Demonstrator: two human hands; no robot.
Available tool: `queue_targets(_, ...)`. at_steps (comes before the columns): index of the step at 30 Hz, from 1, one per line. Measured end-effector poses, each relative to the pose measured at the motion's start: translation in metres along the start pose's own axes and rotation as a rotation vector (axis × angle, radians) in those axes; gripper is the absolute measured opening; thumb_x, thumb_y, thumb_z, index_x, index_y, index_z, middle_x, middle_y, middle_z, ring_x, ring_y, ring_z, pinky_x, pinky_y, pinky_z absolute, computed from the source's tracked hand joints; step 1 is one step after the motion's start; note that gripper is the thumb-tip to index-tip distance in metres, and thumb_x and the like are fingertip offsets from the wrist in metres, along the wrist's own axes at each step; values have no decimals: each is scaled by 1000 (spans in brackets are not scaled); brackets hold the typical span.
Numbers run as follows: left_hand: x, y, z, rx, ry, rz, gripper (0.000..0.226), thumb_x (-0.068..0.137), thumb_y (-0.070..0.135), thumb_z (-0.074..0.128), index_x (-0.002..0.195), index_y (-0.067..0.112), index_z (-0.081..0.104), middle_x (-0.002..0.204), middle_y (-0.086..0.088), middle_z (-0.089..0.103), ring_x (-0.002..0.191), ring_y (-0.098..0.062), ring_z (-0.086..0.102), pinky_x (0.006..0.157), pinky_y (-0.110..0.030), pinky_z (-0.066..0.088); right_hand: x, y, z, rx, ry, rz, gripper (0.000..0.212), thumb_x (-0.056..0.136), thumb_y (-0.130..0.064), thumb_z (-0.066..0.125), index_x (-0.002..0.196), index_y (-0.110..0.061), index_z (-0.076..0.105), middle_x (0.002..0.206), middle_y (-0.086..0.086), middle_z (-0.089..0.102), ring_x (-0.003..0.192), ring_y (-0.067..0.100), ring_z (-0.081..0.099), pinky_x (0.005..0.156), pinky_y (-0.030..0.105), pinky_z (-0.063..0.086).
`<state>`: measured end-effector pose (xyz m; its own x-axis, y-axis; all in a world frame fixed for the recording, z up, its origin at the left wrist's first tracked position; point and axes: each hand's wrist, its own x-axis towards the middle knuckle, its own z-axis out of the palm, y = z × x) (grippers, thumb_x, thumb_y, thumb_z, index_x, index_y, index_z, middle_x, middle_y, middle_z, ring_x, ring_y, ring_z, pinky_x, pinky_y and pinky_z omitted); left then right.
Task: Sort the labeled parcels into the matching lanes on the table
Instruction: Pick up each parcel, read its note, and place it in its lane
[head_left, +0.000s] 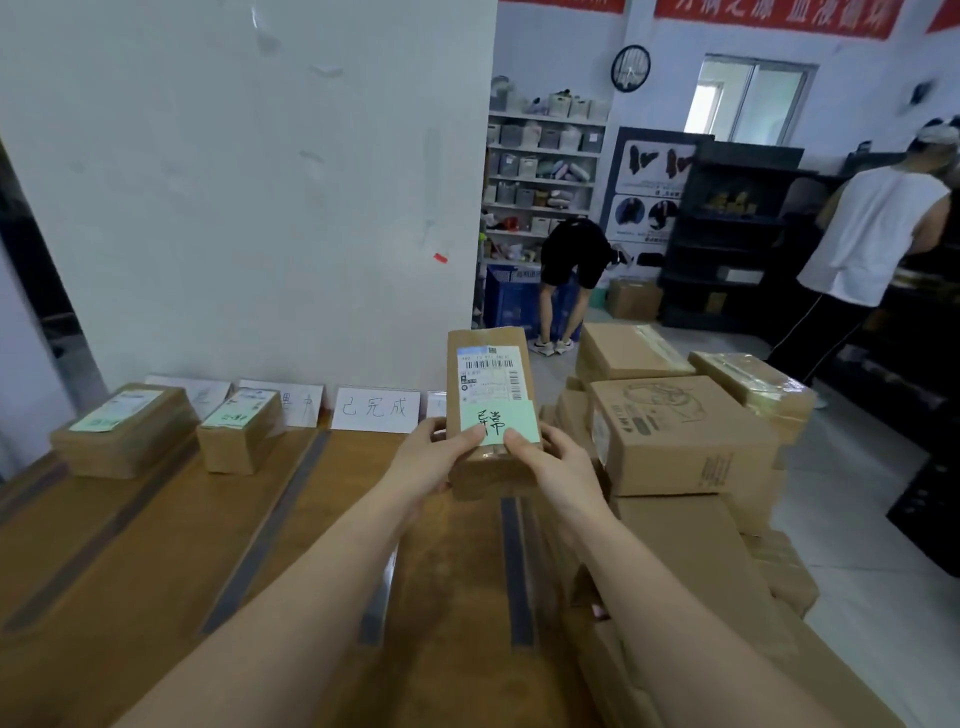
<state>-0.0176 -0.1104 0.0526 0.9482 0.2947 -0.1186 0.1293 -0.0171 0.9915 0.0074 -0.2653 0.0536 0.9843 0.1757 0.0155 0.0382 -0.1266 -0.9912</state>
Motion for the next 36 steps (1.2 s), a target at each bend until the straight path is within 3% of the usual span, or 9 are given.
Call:
queue_targets(3, 25, -16, -7, 28, -18, -30, 40, 89, 37, 67, 125, 21, 56, 119, 7, 66, 105, -14, 64, 78, -31, 56, 15, 11, 13, -14, 68, 46, 59, 89, -29, 71, 141, -20, 44, 131, 0, 60, 106, 10, 57, 70, 15, 47)
queue_targets(6, 48, -29, -8, 72, -34, -68, 43, 90, 38, 64, 130, 23, 58, 120, 7, 67, 107, -16, 65, 94, -43, 54, 35, 21, 21, -55, 85, 98, 53, 89, -29, 71, 134, -21, 45, 130, 0, 60, 103, 9, 57, 69, 15, 47)
queue_targets(13, 99, -48, 1, 73, 3, -154, 38, 96, 33, 58, 130, 17, 57, 120, 0, 68, 99, -18, 67, 82, -35, 57, 97, 49, 29, -105, 54, 169, 30, 92, -25, 69, 117, -28, 52, 127, -1, 63, 108, 14, 60, 86, 31, 57)
queue_targets(17, 127, -60, 6, 146, 37, -169, 33, 97, 31, 56, 127, 17, 59, 122, -1, 67, 92, -15, 66, 71, -28, 56, 128, 66, 34, -121, 23, 228, 36, 94, -24, 65, 129, -24, 55, 126, 0, 65, 101, 12, 63, 76, 26, 58)
queue_targets(21, 150, -70, 9, 239, 65, -177, 36, 96, 31, 57, 130, 19, 56, 125, 1, 65, 104, -20, 65, 82, -34, 56, 149, 79, 38, -162, 33, 257, 44, 95, -20, 64, 136, -20, 47, 132, 3, 60, 107, 13, 60, 72, 23, 57)
queue_targets(24, 167, -74, 10, 279, 55, -201, 37, 97, 28, 56, 133, 20, 53, 128, 1, 64, 108, -21, 64, 87, -36, 56, 164, 87, 44, -163, 49, 323, 37, 96, -19, 63, 128, -20, 45, 130, 6, 61, 95, 10, 57, 61, 18, 52)
queue_targets(28, 188, -82, 12, 315, 17, -234, 34, 99, 22, 53, 133, 18, 51, 131, -1, 61, 114, -19, 61, 70, -23, 54, 184, 101, 50, -221, 59, 375, 41, 96, -19, 61, 133, -17, 43, 132, 7, 59, 96, 11, 57, 57, 16, 49)
queue_targets(32, 208, -91, 11, 329, 10, -268, 35, 100, 21, 51, 135, 17, 49, 134, -2, 60, 118, -20, 59, 78, -25, 54, 203, 112, 58, -291, 73, 413, 42, 97, -20, 60, 135, -16, 44, 132, 7, 59, 114, 21, 61, 57, 16, 48)
queue_targets(36, 230, -99, 8, 361, -15, -295, 38, 100, 23, 51, 137, 18, 48, 135, -2, 59, 120, -22, 58, 89, -30, 53, 220, 123, 67, -344, 90, 424, 40, 97, -22, 60, 135, -15, 46, 130, 7, 61, 113, 20, 62, 60, 16, 49)
